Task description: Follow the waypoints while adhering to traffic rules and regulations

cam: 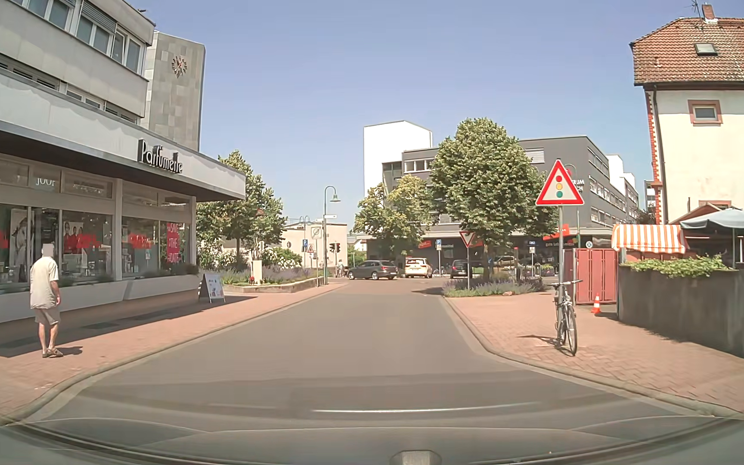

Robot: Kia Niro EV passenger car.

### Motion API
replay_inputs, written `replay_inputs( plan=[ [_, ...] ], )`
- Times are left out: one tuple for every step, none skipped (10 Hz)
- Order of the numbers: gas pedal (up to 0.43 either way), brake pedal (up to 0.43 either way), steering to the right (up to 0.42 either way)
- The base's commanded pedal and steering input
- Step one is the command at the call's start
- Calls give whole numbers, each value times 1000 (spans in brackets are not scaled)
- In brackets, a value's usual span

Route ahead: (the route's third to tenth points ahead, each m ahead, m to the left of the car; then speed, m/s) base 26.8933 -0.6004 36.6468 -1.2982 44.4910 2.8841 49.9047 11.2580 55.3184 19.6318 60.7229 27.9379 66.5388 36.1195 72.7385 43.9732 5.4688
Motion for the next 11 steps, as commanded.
replay_inputs(
  plan=[
    [0, 165, -11],
    [0, 165, -11],
    [0, 165, -10],
    [0, 159, -8],
    [0, 159, -6],
    [0, 159, -2],
    [0, 159, -2],
    [0, 159, -2],
    [0, 159, -2],
    [0, 159, -3],
    [0, 159, -3]
  ],
)
